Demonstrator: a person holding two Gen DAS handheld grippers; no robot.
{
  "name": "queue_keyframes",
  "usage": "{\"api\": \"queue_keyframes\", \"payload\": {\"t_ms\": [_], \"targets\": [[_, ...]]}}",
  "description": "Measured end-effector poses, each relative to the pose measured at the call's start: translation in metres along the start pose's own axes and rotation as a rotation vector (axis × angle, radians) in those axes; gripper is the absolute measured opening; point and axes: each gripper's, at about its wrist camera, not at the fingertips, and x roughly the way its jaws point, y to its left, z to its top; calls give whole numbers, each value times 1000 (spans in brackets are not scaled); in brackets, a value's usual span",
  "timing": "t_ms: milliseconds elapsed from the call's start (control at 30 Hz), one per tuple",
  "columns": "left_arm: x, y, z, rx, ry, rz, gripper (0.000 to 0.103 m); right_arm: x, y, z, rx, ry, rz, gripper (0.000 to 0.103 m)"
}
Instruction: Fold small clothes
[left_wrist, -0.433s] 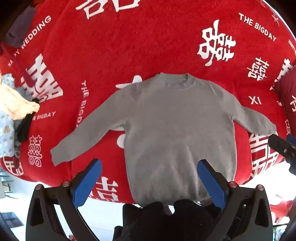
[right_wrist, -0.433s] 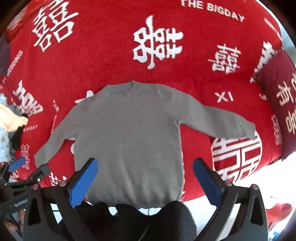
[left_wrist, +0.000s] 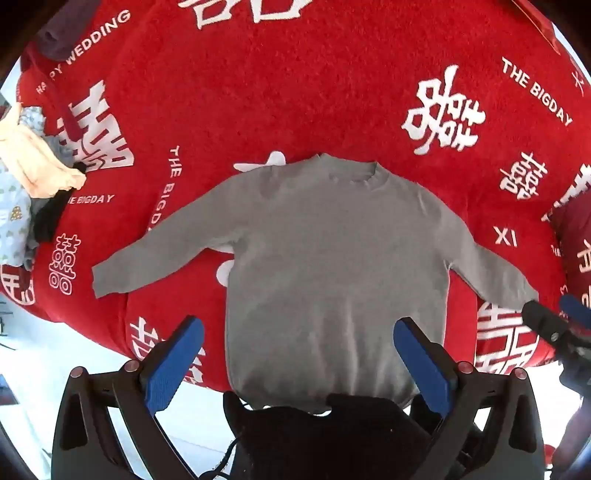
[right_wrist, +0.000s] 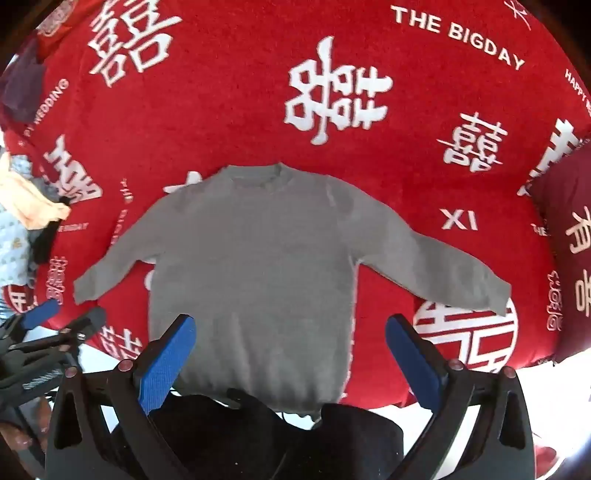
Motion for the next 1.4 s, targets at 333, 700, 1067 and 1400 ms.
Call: {"api": "queue_keyframes", "payload": {"t_ms": [333, 700, 1067, 1400], "targets": [[-6, -11, 14, 95, -13, 5, 103, 12, 1, 3, 61, 38, 13, 102], [-12, -14, 19, 117, -39, -3, 103, 0, 16, 9, 3, -9, -33, 102], [-17, -9, 18, 104, -56, 10, 103, -5, 21, 7, -11, -27, -45, 102], [-23, -12, 19, 129, -82, 18, 103, -10, 24, 6, -12, -43, -60, 102]]}}
